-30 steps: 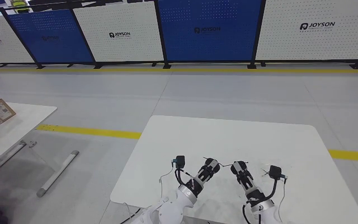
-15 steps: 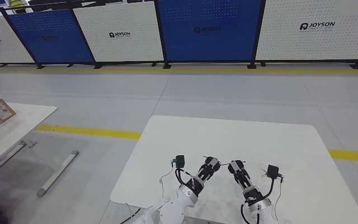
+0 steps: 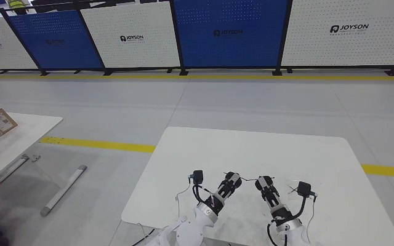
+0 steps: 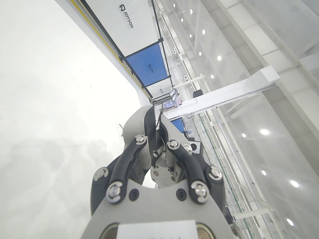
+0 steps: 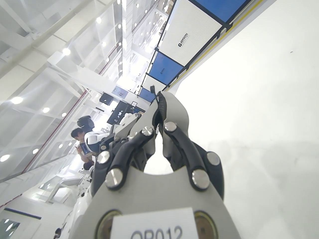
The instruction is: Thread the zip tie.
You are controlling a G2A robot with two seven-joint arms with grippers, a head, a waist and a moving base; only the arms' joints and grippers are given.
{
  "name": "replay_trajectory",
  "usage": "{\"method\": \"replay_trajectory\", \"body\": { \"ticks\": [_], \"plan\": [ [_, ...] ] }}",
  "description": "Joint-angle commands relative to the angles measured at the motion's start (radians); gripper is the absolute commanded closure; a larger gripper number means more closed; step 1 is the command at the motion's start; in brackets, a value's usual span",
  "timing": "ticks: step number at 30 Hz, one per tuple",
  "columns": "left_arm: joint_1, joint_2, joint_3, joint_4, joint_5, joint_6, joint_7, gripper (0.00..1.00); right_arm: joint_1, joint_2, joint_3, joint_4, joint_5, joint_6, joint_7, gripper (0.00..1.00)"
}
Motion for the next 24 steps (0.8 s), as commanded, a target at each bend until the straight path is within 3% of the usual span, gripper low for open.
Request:
{"method": "replay_trajectory", "body": {
  "ticks": [1, 4, 15, 21, 24],
  "plan": [
    [0.000, -0.001, 0.000, 0.002, 0.006, 0.007, -0.002, 0.68, -0.002, 0.000, 0.000, -0.003, -0.007, 0.006, 0.000, 1.00],
    [0.000, -0.002, 0.002, 0.004, 0.012, 0.024, -0.016, 0.66, -0.004, -0.001, -0.001, -0.006, -0.017, 0.013, -0.004, 1.00],
    [-0.010, -0.010, 0.021, 0.011, 0.057, 0.068, -0.041, 0.78, -0.012, -0.005, -0.001, -0.018, -0.037, 0.021, -0.014, 1.00],
    [-0.015, -0.015, 0.025, 0.015, 0.059, 0.073, -0.043, 0.80, -0.012, -0.006, 0.000, -0.017, -0.039, 0.021, -0.013, 1.00],
    [-0.016, -0.017, 0.025, 0.017, 0.060, 0.075, -0.042, 0.86, -0.010, -0.008, -0.001, -0.014, -0.037, 0.019, -0.011, 1.00]
  ]
}}
